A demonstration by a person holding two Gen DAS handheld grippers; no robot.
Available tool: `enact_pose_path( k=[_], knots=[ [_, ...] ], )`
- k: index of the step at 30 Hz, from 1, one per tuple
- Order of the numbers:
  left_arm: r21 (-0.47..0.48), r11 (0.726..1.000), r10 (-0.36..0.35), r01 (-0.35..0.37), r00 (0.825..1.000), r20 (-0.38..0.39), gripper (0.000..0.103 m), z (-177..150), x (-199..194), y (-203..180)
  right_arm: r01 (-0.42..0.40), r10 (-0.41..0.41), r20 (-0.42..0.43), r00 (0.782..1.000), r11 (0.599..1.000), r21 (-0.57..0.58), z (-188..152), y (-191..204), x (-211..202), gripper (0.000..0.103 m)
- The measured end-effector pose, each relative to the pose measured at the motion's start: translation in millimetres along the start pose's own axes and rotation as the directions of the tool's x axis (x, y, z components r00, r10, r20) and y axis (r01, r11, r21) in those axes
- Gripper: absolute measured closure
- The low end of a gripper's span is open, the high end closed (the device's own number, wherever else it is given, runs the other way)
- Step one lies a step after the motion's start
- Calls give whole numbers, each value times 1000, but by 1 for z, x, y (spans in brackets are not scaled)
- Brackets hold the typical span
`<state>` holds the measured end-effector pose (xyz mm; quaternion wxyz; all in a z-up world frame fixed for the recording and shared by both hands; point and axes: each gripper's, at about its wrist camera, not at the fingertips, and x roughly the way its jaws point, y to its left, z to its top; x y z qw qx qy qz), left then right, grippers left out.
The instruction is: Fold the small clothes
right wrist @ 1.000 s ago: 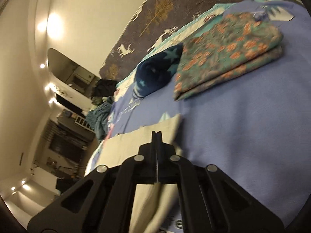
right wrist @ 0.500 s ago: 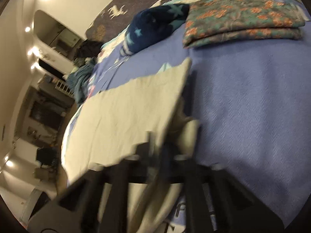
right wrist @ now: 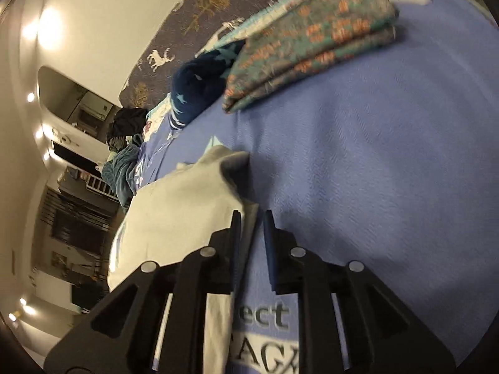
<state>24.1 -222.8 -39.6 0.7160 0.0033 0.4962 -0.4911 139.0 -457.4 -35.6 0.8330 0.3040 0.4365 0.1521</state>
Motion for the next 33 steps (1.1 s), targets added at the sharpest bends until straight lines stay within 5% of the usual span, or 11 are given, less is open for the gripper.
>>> enact_pose_path(
  k=[6, 12, 14, 16, 19, 23, 30, 33],
  knots=[
    [-18, 995, 95, -94, 992, 88, 73, 0, -28, 12, -74, 64, -69, 996, 986, -149, -49, 29, -39, 75],
    [-152, 944, 312, -293, 941, 129, 67, -10, -60, 62, -184, 155, -204, 967, 975, -128, -120, 26, -55, 65],
    [-220, 909, 385, -353, 914, 125, 70, -19, -70, 85, -81, 40, -225, 974, 981, -176, -140, 26, -42, 89],
    [-274, 910, 359, -309, 921, 153, 72, -23, -81, 100, -53, 19, -187, 982, 983, -178, -141, 25, -48, 88],
    [-303, 893, 397, -331, 899, 187, 71, -35, -98, 101, 37, -55, -99, 994, 984, -175, -130, 29, -66, 81],
    [-396, 845, 476, -359, 843, 251, 71, -64, -143, 110, 60, -73, -44, 996, 968, -243, -120, 53, -80, 74],
    [-629, 681, 658, -375, 689, 302, 70, -155, -239, 139, 48, -78, -72, 994, 932, -359, -119, 119, -43, 66],
    [-683, 643, 688, -345, 652, 319, 71, -192, -273, 150, 23, -69, -101, 993, 915, -402, -122, 158, -14, 66]
  ],
)
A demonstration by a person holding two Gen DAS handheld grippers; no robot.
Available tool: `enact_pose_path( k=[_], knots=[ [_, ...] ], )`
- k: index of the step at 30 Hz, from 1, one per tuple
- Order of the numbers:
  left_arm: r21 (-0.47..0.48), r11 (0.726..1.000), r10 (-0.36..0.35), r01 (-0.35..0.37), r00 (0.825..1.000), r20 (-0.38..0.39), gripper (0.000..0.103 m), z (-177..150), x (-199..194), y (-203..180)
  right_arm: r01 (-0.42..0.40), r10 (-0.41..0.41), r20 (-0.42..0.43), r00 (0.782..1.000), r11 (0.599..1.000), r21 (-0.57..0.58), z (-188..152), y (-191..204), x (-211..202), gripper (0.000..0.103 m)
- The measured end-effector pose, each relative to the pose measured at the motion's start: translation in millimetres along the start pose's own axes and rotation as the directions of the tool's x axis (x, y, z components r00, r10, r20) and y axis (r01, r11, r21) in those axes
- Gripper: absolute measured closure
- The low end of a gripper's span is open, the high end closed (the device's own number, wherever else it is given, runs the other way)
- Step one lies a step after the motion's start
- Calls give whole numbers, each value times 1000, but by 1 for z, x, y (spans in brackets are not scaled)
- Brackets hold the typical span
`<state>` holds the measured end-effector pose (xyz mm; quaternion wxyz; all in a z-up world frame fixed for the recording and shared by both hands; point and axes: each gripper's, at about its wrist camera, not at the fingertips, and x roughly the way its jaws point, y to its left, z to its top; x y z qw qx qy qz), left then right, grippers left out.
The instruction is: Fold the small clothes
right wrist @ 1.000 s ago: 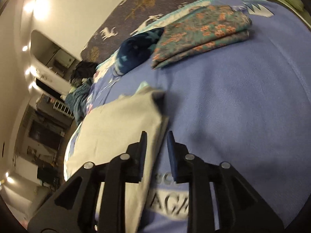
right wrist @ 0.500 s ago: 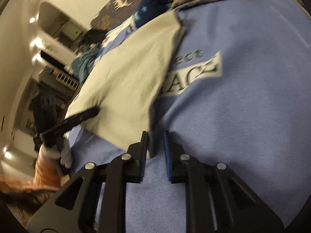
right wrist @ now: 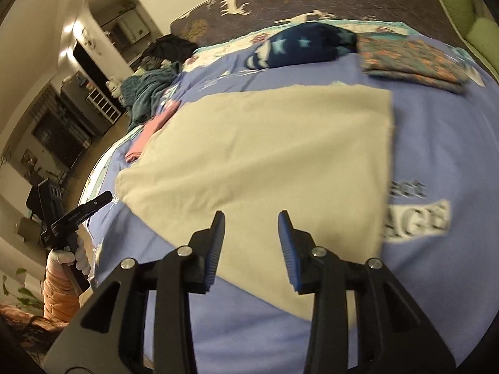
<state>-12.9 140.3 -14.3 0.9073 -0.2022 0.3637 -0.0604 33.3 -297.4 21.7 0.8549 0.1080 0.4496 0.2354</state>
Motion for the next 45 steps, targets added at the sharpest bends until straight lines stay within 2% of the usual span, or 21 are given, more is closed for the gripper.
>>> enact_pose_path(
  k=[4, 6, 10, 13, 16, 19, 22, 26, 29, 30, 31, 32, 34, 36, 38, 40, 42, 43, 44, 45],
  knots=[
    [24, 999, -42, 42, 999, 27, 73, 2, -10, 17, -9, 8, -32, 999, 999, -46, 32, 39, 39, 66],
    [37, 996, -86, 85, 996, 25, 73, 5, -8, 22, -25, 22, -54, 998, 998, -60, 52, 61, 61, 66],
    [48, 985, -164, 164, 986, -12, 73, 13, 8, 33, -20, 12, -91, 996, 997, -81, 94, 104, 105, 66],
    [55, 979, -193, 196, 980, -42, 71, 21, 23, 38, -16, 0, -133, 991, 993, -118, 126, 137, 146, 66],
    [51, 967, -246, 249, 967, -70, 70, 28, 38, 38, 30, -60, -166, 984, 984, -177, 156, 171, 195, 66],
    [58, 956, -280, 286, 955, -92, 70, 31, 46, 37, 53, -93, -208, 974, 981, -189, 175, 188, 243, 66],
    [73, 941, -320, 330, 940, -116, 70, 30, 49, 36, 106, -159, -231, 960, 968, -227, 189, 206, 288, 66],
    [94, 930, -342, 356, 929, -137, 71, 26, 48, 36, 178, -248, -250, 936, 946, -270, 197, 219, 327, 66],
    [79, 922, -364, 380, 917, -162, 84, 24, 52, 40, 205, -285, -253, 925, 931, -302, 196, 223, 344, 66],
    [70, 917, -376, 392, 910, -173, 100, 23, 54, 41, 232, -322, -242, 915, 913, -335, 195, 226, 350, 73],
    [62, 916, -380, 396, 908, -177, 101, 22, 54, 43, 255, -351, -227, 908, 896, -364, 194, 227, 352, 102],
    [55, 916, -383, 397, 908, -171, 101, 22, 52, 45, 283, -381, -202, 902, 876, -390, 193, 229, 353, 103],
    [48, 910, -401, 412, 903, -154, 102, 24, 43, 48, 285, -369, -141, 919, 866, -410, 195, 234, 345, 103],
    [54, 897, -428, 439, 893, -138, 102, 25, 30, 51, 255, -310, -68, 948, 872, -419, 202, 246, 327, 103],
    [67, 900, -419, 430, 898, -136, 102, 24, 23, 53, 221, -262, -47, 964, 887, -406, 207, 255, 315, 103],
    [45, 905, -412, 423, 898, -151, 102, 21, 28, 58, 194, -248, -79, 965, 888, -416, 209, 261, 314, 103],
    [37, 908, -406, 417, 899, -164, 102, 15, 35, 60, 209, -301, -150, 942, 874, -438, 206, 259, 326, 89],
    [36, 906, -411, 421, 898, -161, 102, 14, 36, 60, 270, -369, -149, 917, 851, -450, 202, 256, 333, 65],
    [34, 902, -420, 430, 894, -155, 102, 13, 36, 59, 337, -440, -127, 889, 817, -468, 198, 253, 338, 51],
    [34, 898, -429, 438, 891, -148, 101, 14, 35, 58, 370, -475, -115, 873, 796, -479, 195, 250, 342, 50]
  ],
)
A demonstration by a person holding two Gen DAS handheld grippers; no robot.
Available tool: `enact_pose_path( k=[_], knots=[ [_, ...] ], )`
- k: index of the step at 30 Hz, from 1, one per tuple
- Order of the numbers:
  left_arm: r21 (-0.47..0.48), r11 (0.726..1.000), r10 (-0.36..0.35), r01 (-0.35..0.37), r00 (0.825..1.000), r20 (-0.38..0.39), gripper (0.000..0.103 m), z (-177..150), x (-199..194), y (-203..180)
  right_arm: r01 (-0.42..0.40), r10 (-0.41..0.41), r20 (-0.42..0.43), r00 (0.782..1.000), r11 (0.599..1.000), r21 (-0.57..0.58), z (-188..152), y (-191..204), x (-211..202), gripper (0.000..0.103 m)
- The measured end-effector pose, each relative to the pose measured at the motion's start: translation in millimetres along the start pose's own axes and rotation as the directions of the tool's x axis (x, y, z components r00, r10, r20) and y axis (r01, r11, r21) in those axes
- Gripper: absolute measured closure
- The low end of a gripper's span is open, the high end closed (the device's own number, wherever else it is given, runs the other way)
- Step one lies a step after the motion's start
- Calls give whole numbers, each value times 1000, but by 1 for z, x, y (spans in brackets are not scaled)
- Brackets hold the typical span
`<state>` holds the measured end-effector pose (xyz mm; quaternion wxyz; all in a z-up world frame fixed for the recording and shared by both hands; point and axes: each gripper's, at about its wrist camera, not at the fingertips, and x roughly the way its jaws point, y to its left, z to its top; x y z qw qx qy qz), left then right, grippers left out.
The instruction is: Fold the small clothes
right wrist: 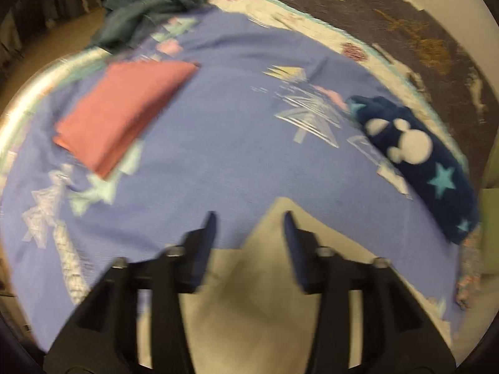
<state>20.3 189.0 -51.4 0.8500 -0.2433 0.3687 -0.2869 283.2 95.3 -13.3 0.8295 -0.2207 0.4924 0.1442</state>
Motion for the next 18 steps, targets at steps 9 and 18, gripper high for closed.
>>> enact_pose_path(
  k=[9, 18],
  knots=[
    [36, 998, 46, -44, 997, -62, 102, 15, 20, 6, 37, -37, -13, 999, 997, 68, 7, -7, 25, 99],
    [17, 996, 86, -85, 992, -88, 101, -1, 12, 20, -104, 102, 53, 993, 994, 29, 19, 1, 12, 92]
  ],
)
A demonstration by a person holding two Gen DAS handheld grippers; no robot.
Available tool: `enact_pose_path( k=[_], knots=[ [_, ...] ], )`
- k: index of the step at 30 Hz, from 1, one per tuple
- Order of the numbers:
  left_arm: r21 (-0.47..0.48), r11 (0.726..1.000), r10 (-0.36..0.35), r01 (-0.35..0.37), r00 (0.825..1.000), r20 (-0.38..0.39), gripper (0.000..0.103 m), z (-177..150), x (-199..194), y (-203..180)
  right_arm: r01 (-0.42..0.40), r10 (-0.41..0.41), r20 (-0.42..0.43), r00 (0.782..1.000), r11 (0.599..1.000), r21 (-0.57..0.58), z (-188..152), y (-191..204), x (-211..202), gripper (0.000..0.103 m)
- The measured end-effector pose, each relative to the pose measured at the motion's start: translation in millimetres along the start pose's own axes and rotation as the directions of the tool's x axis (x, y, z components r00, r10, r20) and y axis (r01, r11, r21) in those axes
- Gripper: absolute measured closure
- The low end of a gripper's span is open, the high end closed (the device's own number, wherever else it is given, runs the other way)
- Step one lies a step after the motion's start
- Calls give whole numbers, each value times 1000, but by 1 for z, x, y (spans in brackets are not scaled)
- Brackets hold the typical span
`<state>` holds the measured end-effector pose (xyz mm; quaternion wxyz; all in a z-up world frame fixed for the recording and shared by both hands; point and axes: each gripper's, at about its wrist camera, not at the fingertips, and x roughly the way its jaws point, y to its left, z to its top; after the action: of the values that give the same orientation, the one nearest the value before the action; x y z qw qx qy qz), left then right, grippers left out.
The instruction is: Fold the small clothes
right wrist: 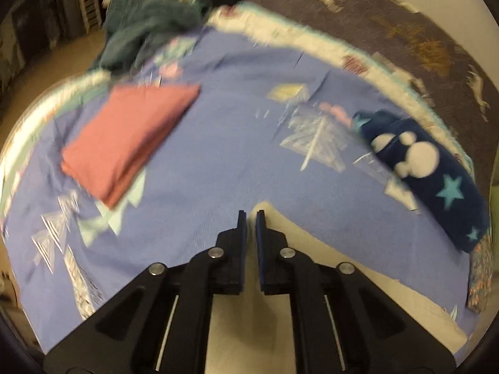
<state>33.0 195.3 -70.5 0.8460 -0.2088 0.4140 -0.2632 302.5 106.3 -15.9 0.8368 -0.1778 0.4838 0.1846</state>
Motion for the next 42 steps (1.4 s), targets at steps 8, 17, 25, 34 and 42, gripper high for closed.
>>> enact_pose_path(
  k=[8, 17, 25, 34, 42],
  knots=[
    [-4, 996, 86, -86, 994, 69, 83, 2, -32, 2, -161, 148, 106, 983, 979, 128, -46, -45, -53, 64],
    [78, 994, 78, -78, 997, -1, 55, 7, 11, -17, -163, 134, 115, 984, 939, 302, -212, -120, -122, 50],
    [52, 990, 127, -127, 992, 22, 55, -1, -7, -8, 19, -76, 93, 993, 864, 504, -356, -187, -152, 50],
    [100, 987, 111, -123, 987, 113, 55, 14, -26, -53, -12, -116, 176, 977, 801, 598, -385, -220, -182, 54],
    [178, 981, 78, -76, 997, -6, 55, 26, 35, -98, -247, 42, 296, 954, 671, 699, -326, -340, -160, 41]
  ],
)
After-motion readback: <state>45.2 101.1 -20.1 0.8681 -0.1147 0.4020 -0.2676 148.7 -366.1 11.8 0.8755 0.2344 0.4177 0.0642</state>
